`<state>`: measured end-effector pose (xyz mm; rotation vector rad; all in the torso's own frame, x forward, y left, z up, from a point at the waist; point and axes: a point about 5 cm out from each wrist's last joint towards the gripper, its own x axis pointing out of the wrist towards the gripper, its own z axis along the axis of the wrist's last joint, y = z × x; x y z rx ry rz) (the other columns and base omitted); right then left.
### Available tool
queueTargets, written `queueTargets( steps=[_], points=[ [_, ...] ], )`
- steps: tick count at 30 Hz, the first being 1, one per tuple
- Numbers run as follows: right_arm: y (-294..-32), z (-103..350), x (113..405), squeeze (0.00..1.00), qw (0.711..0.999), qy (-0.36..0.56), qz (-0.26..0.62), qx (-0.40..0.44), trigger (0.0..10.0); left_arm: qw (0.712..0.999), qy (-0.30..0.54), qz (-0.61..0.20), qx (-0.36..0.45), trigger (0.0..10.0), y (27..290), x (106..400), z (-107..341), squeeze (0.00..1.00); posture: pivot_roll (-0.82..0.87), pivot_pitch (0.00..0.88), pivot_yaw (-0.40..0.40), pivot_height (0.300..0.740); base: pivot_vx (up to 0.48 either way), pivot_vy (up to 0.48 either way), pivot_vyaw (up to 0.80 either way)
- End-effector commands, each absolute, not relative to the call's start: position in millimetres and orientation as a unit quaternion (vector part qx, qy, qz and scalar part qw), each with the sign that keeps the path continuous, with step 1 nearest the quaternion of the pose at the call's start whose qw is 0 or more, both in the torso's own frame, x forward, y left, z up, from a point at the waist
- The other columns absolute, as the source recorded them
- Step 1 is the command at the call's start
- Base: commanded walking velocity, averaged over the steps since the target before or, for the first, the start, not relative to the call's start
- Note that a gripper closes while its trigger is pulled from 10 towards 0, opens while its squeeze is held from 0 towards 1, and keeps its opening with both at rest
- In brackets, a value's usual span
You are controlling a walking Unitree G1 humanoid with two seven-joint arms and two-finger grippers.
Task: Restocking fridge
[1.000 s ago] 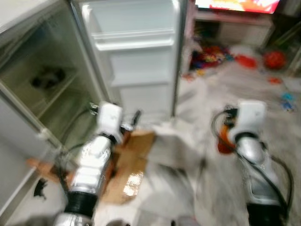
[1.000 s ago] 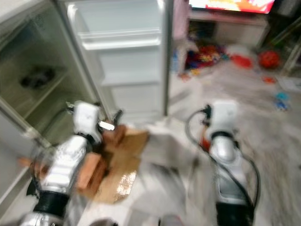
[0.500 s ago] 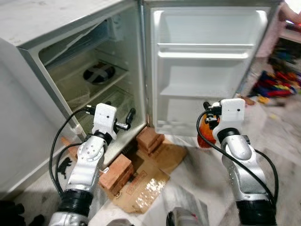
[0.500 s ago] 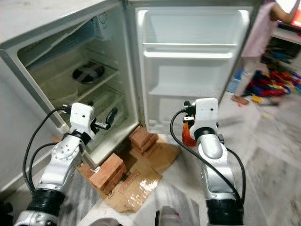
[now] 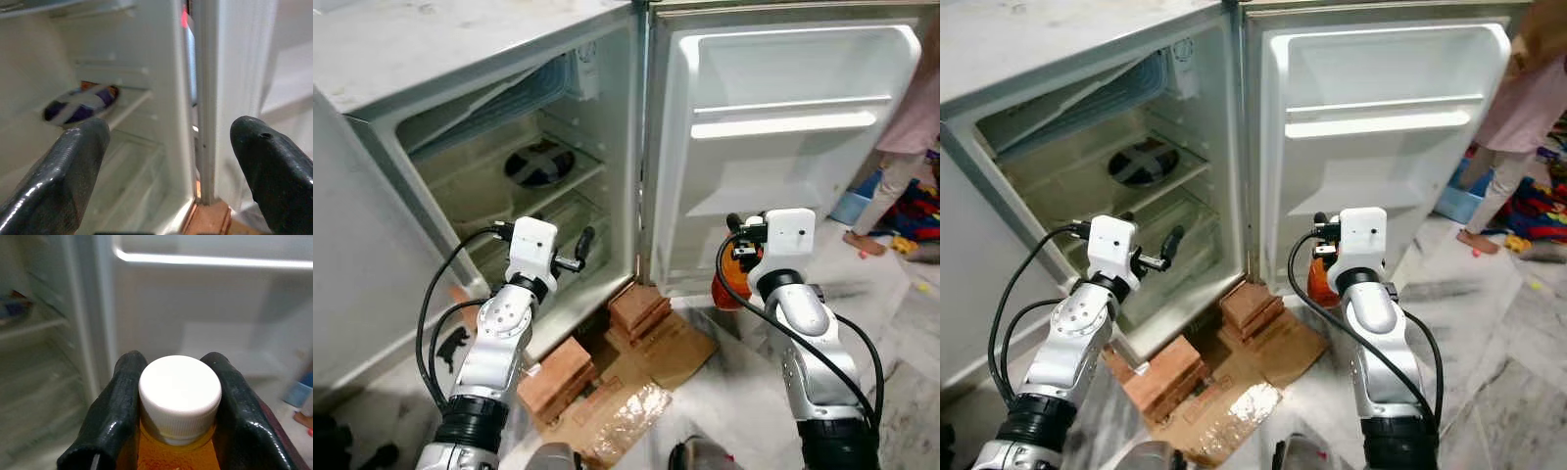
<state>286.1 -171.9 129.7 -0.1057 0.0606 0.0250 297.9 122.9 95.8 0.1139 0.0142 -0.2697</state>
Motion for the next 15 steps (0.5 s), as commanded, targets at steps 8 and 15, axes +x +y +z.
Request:
queueTargets(
  steps=[8, 15],
  points=[
    [-174.9, 132.4, 286.1, 0.00, 0.998, 0.024, 0.010, -0.049, 10.0, 0.987, -0.002, -0.149, 0.066, 10.0, 116.2, 297.7, 98.5, 0.00, -0.04, 0.034, 0.015, 0.740, 0.000, -0.480, 0.00],
    [-174.3, 132.1, 285.8, 0.00, 0.999, 0.022, 0.014, -0.041, 10.0, 0.988, 0.001, -0.141, 0.061, 10.0, 118.0, 298.7, 98.5, 0.00, -0.04, 0.033, 0.017, 0.740, 0.000, -0.480, 0.00]
  ],
)
